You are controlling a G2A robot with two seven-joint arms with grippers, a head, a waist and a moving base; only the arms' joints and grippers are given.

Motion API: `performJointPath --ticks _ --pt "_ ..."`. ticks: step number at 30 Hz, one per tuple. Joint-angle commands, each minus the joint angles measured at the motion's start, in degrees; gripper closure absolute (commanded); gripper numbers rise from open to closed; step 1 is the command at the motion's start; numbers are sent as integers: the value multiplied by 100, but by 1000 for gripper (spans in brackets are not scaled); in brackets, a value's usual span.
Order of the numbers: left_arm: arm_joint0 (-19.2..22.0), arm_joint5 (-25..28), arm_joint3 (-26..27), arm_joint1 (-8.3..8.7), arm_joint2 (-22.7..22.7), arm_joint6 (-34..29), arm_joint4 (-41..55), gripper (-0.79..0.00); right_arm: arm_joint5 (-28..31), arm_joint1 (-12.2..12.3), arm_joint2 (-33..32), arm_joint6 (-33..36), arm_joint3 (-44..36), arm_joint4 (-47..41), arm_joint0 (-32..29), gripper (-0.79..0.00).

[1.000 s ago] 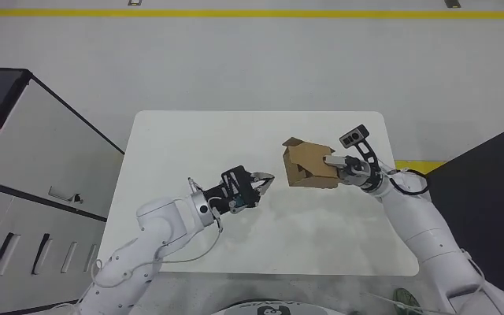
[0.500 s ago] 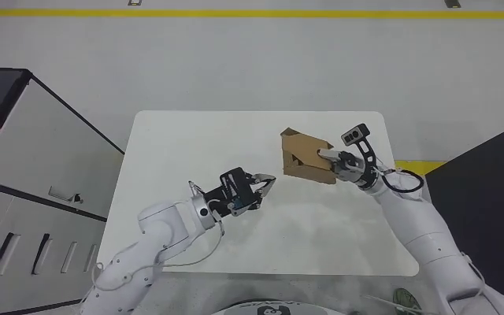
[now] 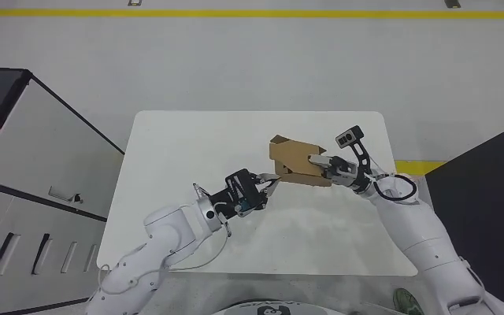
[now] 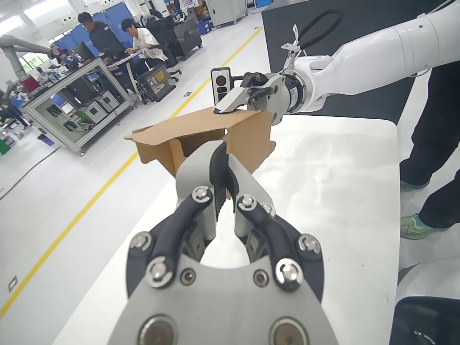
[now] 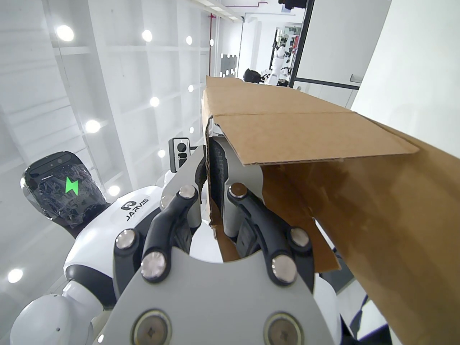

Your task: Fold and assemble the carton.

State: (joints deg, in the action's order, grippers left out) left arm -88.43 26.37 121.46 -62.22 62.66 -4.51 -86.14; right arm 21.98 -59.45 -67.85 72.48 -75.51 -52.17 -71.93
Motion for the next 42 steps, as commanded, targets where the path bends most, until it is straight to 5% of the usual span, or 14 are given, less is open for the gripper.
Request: performJointPath --ticks 1,42 --pt "11 11 -8 -2 -10 -9 9 0 15 -2 -24 69 -25 4 -27 0" --pt "255 318 -305 -35 -187 -56 298 0 -109 -178 -45 820 173 -281 41 0"
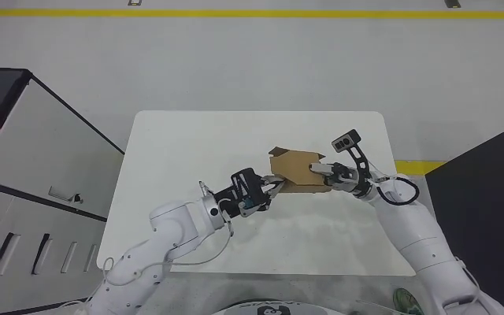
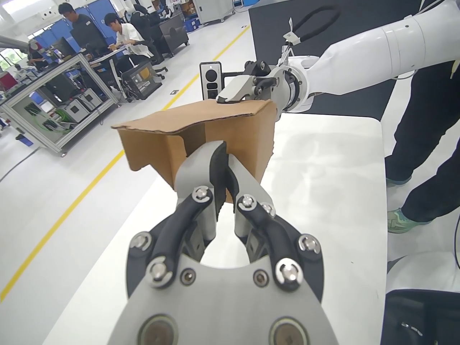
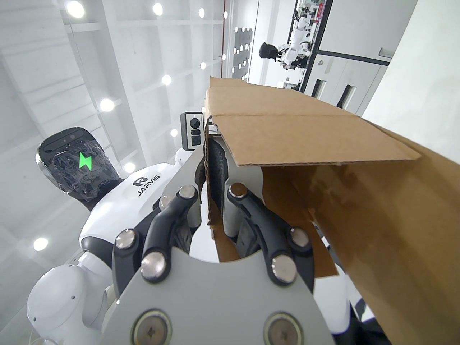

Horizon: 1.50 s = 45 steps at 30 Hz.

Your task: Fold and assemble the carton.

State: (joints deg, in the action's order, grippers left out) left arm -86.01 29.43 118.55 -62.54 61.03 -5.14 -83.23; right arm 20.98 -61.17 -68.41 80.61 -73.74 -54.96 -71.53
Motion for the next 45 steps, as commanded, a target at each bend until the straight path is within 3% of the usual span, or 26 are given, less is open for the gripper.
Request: performJointPath --ticks 1,30,45 --pt "30 25 -28 -8 -54 6 4 0 -19 -12 21 16 -7 -1 3 0" --pt "385 -55 -332 -84 -267 8 179 0 -109 -132 -26 189 325 -104 153 0" --pt "218 -269 -140 -26 253 251 77 0 -1033 -195 -86 739 812 -945 370 0"
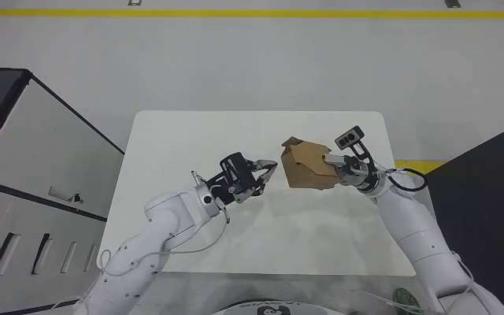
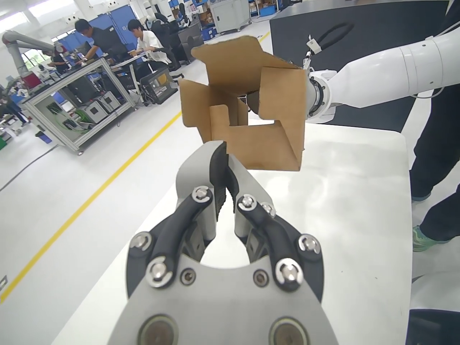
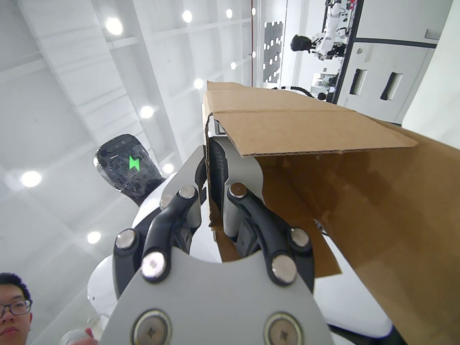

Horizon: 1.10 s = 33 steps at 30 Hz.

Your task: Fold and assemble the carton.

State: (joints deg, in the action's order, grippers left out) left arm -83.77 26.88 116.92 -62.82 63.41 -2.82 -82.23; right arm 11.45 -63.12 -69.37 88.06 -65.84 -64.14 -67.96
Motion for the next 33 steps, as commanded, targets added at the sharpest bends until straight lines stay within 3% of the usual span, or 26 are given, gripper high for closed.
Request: performJointPath --ticks 1,10,21,33 --pt "-9 -36 48 2 28 31 -57 0 -195 2 39 -6 11 -37 25 0" --pt "-19 -204 97 -1 50 23 -225 0 -254 11 46 -97 -29 24 34 0" --pt "19 -659 182 -33 68 251 -576 0 -981 6 161 -6 -122 208 -10 0" --pt "108 -486 50 -66 -66 265 -558 0 -1103 60 326 -6 -309 198 -68 0"
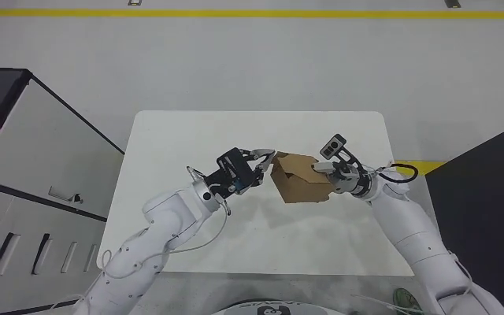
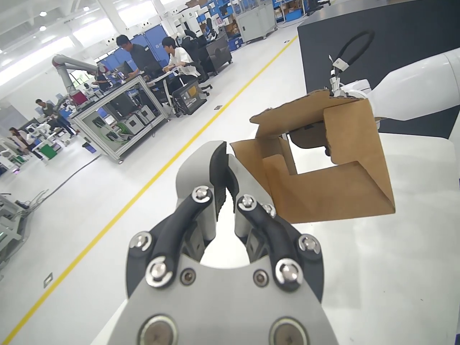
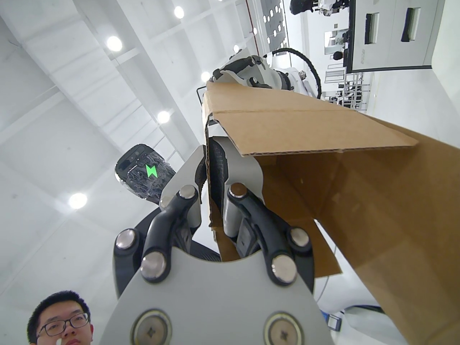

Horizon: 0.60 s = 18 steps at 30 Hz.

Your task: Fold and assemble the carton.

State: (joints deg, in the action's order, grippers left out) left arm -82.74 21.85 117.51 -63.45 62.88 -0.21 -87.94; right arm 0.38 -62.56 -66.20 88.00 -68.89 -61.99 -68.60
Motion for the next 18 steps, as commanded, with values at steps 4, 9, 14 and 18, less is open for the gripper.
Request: performJointPath --ticks 4,9,14,18 --pt "27 112 -53 -14 -39 66 153 0 16 14 52 0 -1 -107 -13 0" --pt "27 208 -84 -19 -30 125 262 0 -9 13 108 0 22 -262 -18 0" --pt "-2 235 -60 -20 -25 148 261 0 -102 0 173 0 67 -431 -15 0" --pt "-28 258 -30 -20 -25 158 251 0 -244 -18 224 0 112 -591 -6 0"
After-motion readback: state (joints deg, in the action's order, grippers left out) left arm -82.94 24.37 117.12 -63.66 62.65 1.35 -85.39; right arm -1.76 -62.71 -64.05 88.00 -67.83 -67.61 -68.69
